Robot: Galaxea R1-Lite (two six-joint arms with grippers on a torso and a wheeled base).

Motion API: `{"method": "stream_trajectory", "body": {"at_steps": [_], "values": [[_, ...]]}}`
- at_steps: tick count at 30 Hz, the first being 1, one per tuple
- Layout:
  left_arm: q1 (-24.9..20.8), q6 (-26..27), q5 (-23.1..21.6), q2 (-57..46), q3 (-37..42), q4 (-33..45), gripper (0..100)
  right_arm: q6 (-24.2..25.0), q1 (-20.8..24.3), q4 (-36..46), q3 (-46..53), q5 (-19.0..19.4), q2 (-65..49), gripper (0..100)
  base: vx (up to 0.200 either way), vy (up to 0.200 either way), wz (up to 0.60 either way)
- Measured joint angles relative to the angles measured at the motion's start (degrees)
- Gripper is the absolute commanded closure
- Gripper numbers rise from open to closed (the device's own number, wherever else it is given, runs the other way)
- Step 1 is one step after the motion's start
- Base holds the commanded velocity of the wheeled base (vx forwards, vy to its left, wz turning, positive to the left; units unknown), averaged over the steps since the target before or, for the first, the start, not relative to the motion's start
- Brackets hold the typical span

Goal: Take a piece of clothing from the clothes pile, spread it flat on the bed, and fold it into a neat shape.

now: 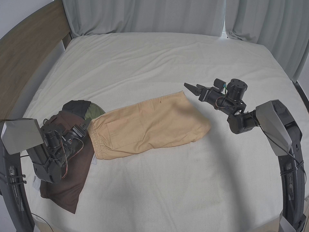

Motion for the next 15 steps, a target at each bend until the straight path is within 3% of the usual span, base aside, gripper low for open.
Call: {"method": "stream_trajectory", "body": {"at_steps": [15], "values": [[-1.13, 0.28, 0.94, -2.73, 0.34, 0.05, 0, -2.55, 1.16, -1.99, 20.89, -3.23, -7.47, 0, 0.000, 0.000, 0.00]]}}
